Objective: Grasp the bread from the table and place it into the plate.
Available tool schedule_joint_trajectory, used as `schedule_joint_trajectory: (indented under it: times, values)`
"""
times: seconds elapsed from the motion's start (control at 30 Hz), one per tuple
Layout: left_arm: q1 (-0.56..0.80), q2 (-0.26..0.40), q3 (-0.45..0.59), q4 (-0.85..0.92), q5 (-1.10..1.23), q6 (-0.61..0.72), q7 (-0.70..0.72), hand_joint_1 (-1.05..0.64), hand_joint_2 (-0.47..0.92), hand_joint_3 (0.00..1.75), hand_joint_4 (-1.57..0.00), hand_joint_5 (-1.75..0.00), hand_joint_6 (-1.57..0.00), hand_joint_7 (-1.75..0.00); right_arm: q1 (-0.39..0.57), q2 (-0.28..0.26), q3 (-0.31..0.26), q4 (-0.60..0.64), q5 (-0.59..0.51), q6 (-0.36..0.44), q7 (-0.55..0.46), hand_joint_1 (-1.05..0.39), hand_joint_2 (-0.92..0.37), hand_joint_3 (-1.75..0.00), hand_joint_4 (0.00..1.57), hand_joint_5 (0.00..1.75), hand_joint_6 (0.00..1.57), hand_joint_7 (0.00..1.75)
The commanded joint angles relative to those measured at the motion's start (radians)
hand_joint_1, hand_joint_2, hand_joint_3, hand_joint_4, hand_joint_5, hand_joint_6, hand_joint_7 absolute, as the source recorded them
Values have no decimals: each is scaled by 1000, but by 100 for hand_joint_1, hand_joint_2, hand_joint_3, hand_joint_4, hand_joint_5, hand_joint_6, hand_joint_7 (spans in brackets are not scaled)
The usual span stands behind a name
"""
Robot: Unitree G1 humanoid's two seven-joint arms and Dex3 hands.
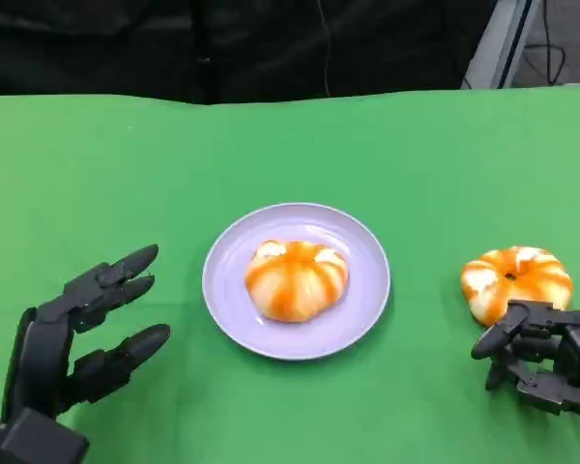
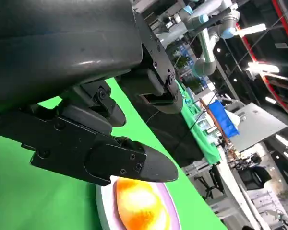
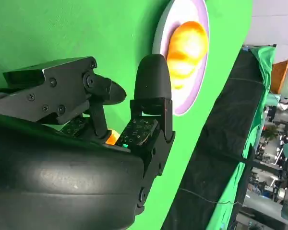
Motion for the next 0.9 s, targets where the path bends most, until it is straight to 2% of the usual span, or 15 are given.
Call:
schedule_joint_trajectory:
  times: [0.03,0.2,0.27,0.33,0.8,0.9]
  values:
    - [-12,2,19,12,-16,-18,-19,-67,92,19,-88,-2,-75,-2,-3,-21,-7,1,9,-4,-4,8,-85,-61,89,138,94,98]
    - [-7,-14,28,23,-57,-34,-61,-66,92,18,-89,-2,-76,-2,-3,-23,-9,1,11,0,-2,8,-85,-60,89,138,94,98]
    - [5,-24,33,35,-106,-42,-110,-44,92,13,-91,-2,-76,-1,-2,-22,-12,1,19,7,8,9,-85,-61,89,138,94,97]
    - [9,-28,40,46,-130,-47,-141,-36,92,11,-91,-1,-76,-1,-2,-21,-14,0,24,12,14,8,-84,-61,89,138,94,97]
    - [-2,-53,88,74,-198,-52,-263,-25,92,10,-91,-1,-76,0,-6,-28,-11,4,16,6,7,8,-84,-63,89,138,93,98]
    - [-7,-62,96,84,-226,-46,-298,-18,92,11,-91,0,-77,-1,-6,-26,-14,4,23,13,13,7,-84,-63,89,138,93,99]
